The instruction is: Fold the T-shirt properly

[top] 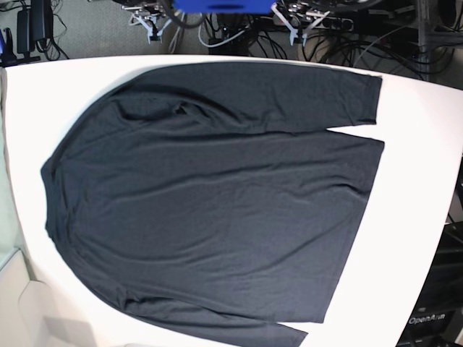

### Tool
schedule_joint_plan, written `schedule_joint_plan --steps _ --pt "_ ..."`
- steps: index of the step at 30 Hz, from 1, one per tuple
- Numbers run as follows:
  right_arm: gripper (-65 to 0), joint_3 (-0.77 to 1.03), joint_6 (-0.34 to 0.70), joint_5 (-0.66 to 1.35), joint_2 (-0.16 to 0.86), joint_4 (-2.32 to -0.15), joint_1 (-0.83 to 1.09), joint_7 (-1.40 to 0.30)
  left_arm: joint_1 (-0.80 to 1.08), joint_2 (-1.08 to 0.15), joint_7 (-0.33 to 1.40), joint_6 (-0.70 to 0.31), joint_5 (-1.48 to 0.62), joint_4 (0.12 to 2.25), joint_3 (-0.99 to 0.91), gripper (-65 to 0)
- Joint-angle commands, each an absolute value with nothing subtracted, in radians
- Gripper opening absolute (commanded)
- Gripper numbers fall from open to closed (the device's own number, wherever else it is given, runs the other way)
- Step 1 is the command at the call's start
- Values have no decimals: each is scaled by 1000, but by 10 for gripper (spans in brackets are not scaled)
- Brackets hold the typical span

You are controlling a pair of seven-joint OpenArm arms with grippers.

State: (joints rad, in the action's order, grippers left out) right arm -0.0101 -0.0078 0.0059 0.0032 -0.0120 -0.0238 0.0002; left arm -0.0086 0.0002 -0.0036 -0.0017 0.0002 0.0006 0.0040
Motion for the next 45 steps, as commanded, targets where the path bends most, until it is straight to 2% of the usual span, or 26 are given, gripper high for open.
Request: schedule_joint_plan --steps 1,7,13,24,30,42,45 --pt "-648 -13 4 10 7 -12 -24 1 -5 -1 -8 -4 7 4 7 -647" --pt "-647 -13 4 10 7 -12 -22 1 -5 1 -13 -4 7 4 7 -647" --pt "-647 -13 4 8 15 -10 -13 1 4 4 -142 -4 5 0 5 -647" --pt "-650 -8 4 8 21 -12 -8 4 16 8 -140 -4 5 0 4 -648" --pt "-650 -12 4 8 21 -5 4 74 16 8 -140 -4 7 0 7 -649" --pt "-650 -7 4 12 21 -10 24 87 18 -1 -148 -10 7 0 7 -650" --pt "-650 -7 2 12 21 -7 38 183 19 -1 -154 -13 4 2 4 -650"
